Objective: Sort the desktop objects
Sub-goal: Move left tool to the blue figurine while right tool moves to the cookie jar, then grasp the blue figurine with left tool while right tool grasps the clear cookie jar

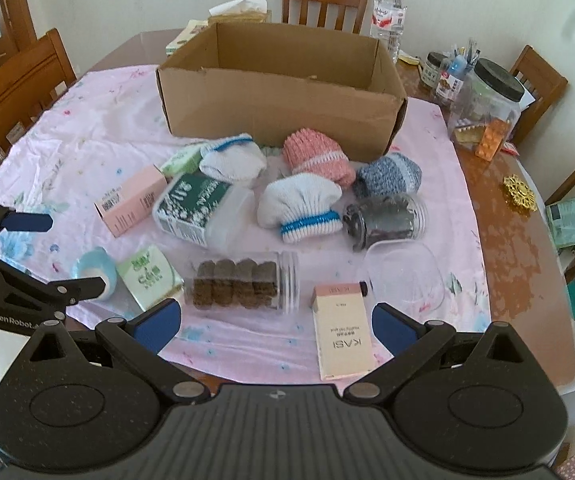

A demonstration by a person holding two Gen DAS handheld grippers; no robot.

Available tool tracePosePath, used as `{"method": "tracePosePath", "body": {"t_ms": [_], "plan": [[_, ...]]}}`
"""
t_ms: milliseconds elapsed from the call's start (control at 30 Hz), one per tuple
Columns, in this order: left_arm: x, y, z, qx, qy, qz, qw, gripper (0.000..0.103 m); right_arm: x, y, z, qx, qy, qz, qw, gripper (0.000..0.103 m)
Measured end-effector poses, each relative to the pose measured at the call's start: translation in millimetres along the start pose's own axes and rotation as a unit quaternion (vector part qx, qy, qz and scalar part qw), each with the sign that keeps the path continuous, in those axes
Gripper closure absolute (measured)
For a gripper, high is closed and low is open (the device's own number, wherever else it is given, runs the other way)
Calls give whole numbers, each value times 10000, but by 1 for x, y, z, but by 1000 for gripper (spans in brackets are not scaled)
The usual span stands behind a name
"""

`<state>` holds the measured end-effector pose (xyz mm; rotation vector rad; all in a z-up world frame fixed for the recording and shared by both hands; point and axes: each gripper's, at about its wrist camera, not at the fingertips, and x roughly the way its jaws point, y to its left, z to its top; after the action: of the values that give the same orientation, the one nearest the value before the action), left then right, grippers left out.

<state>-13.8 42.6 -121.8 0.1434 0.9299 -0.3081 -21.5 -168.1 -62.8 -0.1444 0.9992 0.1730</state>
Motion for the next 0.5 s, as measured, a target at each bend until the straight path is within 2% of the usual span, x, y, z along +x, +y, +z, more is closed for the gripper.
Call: {"method": "tracePosePath", "body": {"t_ms": [233, 500], "plan": [[11, 2, -3, 281, 120, -344, 9989, 25, 12, -6, -13, -113, 124, 36, 9999, 0], [25, 10, -5, 252, 385, -623, 9970, 39, 30, -20, -20, -138, 269, -73, 9995, 0]]}}
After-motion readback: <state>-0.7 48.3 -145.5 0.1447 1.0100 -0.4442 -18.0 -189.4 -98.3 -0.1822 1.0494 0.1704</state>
